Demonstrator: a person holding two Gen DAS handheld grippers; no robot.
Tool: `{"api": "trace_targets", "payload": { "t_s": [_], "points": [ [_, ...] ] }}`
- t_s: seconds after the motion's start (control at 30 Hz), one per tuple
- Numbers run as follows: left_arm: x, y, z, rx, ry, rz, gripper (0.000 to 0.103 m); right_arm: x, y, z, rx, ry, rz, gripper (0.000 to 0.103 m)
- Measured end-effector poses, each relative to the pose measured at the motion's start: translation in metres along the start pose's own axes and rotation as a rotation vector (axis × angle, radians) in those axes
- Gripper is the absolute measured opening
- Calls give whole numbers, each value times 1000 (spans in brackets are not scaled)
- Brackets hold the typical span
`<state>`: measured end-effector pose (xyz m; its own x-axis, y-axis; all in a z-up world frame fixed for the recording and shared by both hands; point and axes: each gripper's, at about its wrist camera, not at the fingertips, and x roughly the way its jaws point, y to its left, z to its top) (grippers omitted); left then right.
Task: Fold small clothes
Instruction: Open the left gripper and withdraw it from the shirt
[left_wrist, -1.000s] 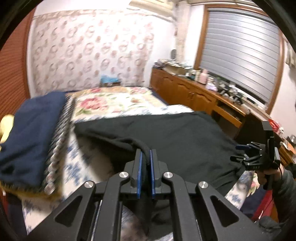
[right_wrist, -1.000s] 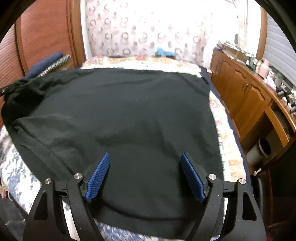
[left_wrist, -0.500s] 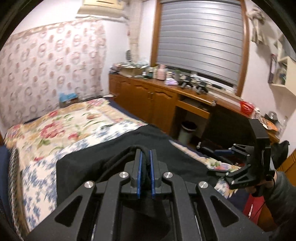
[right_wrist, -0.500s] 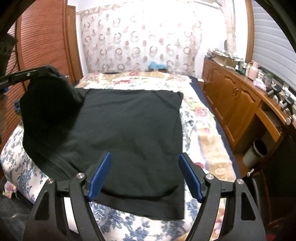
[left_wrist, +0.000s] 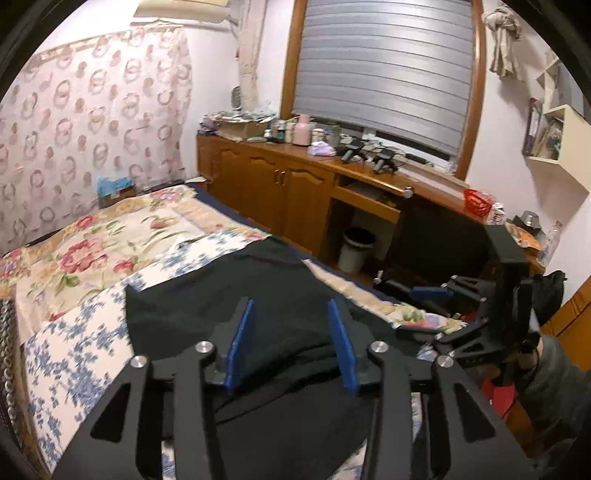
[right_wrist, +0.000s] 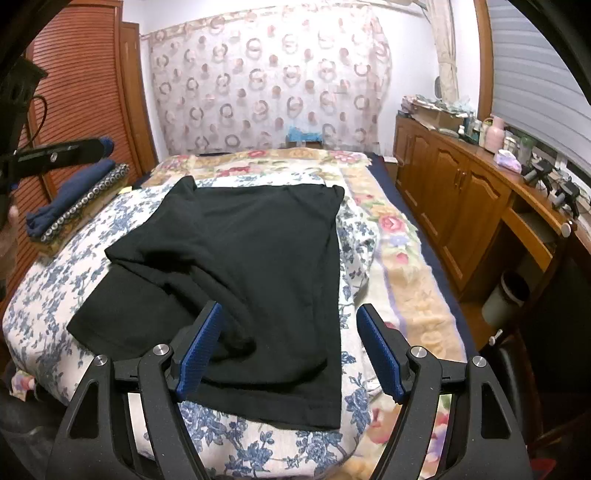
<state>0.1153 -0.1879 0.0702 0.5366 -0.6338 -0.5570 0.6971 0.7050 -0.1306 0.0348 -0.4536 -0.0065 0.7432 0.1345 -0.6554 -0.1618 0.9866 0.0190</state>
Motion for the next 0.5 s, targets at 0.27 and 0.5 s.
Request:
{"api": "trace_targets", "payload": {
  "t_s": [0.27,0.5],
  "points": [
    [-17,50,-38,-82,-13,138,54,25,22,15,-57,17,35,77],
    [-34,91,-74,-155,-1,264,54,52,57,32,-137,30,84,77]
  ]
}}
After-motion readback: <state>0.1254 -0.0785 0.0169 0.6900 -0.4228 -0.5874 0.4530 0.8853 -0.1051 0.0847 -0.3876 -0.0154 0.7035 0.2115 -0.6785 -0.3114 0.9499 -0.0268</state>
